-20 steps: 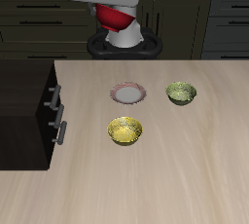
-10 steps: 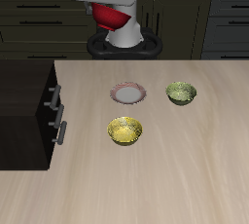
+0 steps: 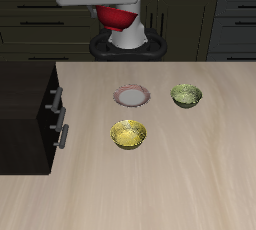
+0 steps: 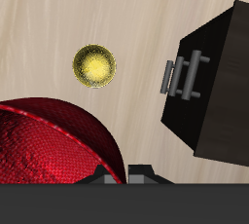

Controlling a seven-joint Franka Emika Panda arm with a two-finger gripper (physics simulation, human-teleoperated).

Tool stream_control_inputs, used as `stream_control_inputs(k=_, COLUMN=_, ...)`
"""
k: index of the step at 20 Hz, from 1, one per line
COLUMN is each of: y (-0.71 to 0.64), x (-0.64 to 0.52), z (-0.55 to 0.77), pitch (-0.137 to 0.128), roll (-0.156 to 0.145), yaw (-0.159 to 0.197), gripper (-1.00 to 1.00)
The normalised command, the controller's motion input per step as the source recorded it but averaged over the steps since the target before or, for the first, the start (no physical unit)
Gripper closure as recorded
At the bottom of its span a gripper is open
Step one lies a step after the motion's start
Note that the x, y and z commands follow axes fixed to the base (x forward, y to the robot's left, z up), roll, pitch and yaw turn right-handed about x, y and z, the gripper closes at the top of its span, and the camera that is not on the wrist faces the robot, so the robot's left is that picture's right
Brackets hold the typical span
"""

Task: Place the red bowl on top of the wooden cabinet

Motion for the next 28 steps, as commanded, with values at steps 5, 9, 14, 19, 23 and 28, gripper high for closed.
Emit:
stream_control_inputs(k=5, y=-0.03, x=-0.05, z=0.05, pitch=0.011, roll=0.040, yaw=0.041, gripper=1.00)
stream_control_inputs(k=9, y=-0.30, x=-0.13, z=0.09, pitch=-0.031, roll=-0.042, yaw=-0.004, gripper=1.00)
stream_control_inputs(k=14, y=-0.07, x=-0.08, z=-0.02, pitch=-0.005, roll=0.016, yaw=0.016, gripper=1.00)
stream_control_inputs(k=19, y=-0.30, x=-0.14, z=-0.10, pitch=0.008, roll=-0.035, yaw=-0.009, gripper=1.00)
stream_control_inputs(k=23, y=-0.33, x=-0.15, z=0.03, pitch=-0.004, roll=-0.070, yaw=0.009, gripper=1.00)
stream_control_inputs(k=28, y=-0.18, x=-0.13, z=0.03, pitch=-0.005, roll=-0.009, yaw=0.001, gripper=1.00)
